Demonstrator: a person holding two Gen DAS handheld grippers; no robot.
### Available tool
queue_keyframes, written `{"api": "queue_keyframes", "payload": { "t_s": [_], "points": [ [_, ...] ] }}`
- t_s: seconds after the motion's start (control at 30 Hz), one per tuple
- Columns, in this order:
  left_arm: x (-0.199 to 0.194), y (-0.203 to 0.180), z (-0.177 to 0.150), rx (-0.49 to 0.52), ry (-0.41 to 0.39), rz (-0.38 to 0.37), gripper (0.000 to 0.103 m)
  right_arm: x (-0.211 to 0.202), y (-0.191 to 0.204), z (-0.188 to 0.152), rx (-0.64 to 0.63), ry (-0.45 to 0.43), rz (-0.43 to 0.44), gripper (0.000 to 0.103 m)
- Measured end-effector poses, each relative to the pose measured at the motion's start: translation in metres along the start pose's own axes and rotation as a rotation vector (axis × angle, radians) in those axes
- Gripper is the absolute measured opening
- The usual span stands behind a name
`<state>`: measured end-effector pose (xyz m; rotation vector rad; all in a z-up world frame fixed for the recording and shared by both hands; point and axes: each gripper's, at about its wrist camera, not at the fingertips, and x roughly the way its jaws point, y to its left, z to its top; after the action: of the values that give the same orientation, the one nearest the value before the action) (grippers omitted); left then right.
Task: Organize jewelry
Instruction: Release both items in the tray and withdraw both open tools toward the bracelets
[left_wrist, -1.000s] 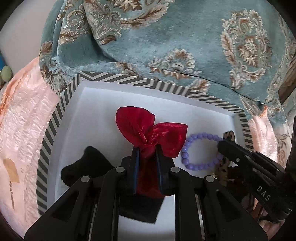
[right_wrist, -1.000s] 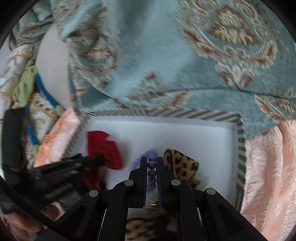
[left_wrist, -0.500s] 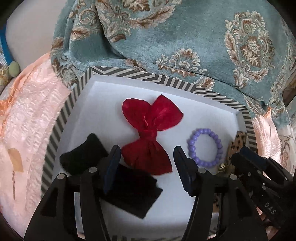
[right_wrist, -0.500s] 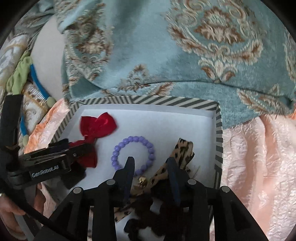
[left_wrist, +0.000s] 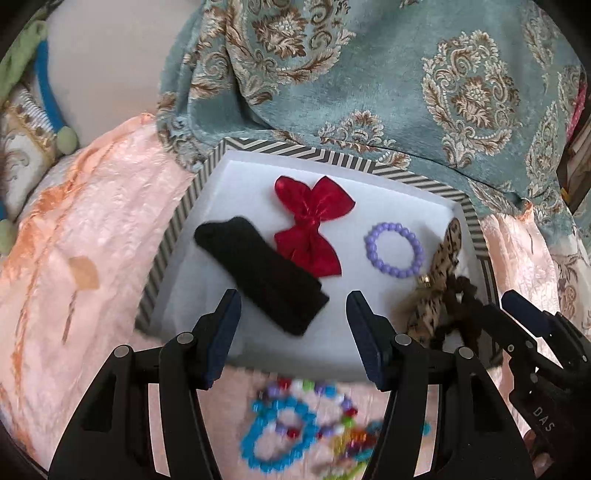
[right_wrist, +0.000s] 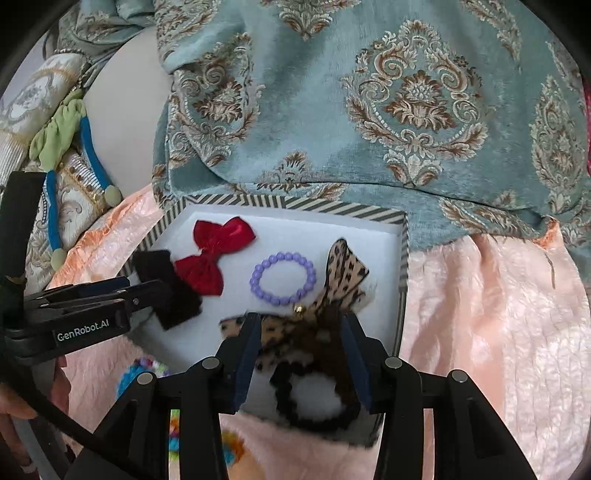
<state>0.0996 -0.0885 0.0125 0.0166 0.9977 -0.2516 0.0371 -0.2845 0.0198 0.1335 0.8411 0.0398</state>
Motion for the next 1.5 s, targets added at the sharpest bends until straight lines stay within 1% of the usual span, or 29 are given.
{"api": "queue_keyframes", "payload": {
  "t_s": [0.13,0.2,0.4,0.5,0.57,0.63,0.83,0.9,0.97,1.1,1.23,1.5],
  "points": [
    [-0.018,0.001,-0.018,-0.008,-0.006,0.008,0.059,-0.011,0.003,-0.012,0.032,0.005,0.004,0.044],
    [-0.024,0.002,-0.024,-0.008,-0.010,0.025,0.059,-0.017,0.006,-0.018,0.035,0.012,-0.001,0.044],
    [-0.044,0.010,-0.045,-0.031,-0.017,0.039,0.059,-0.035,0.012,-0.034,0.041,0.011,0.002,0.045],
    [-0.053,0.011,-0.055,-0.029,-0.025,0.045,0.059,-0.043,0.015,-0.041,0.043,0.014,0.010,0.048],
    [-0.059,0.012,-0.062,-0.027,-0.029,0.049,0.059,-0.049,0.018,-0.045,0.040,0.013,0.011,0.053],
    [-0.065,0.013,-0.067,-0.026,-0.034,0.055,0.059,-0.056,0.021,-0.049,0.031,0.010,0.010,0.055],
    [-0.082,0.014,-0.080,-0.018,-0.058,0.070,0.059,-0.070,0.027,-0.060,0.026,0.013,0.019,0.056],
    [-0.089,0.013,-0.084,-0.011,-0.068,0.072,0.059,-0.075,0.031,-0.063,0.015,0.011,0.018,0.058],
    [-0.094,0.012,-0.088,0.000,-0.077,0.077,0.059,-0.079,0.033,-0.065,0.006,0.003,0.015,0.064],
    [-0.099,0.013,-0.093,0.011,-0.081,0.080,0.059,-0.086,0.037,-0.069,-0.006,-0.005,0.019,0.064],
    [-0.102,0.016,-0.098,0.000,-0.086,0.083,0.059,-0.089,0.039,-0.074,-0.013,0.001,0.022,0.065],
    [-0.100,0.023,-0.105,0.001,-0.062,0.075,0.059,-0.091,0.033,-0.079,0.000,0.011,0.024,0.065]
  ]
}}
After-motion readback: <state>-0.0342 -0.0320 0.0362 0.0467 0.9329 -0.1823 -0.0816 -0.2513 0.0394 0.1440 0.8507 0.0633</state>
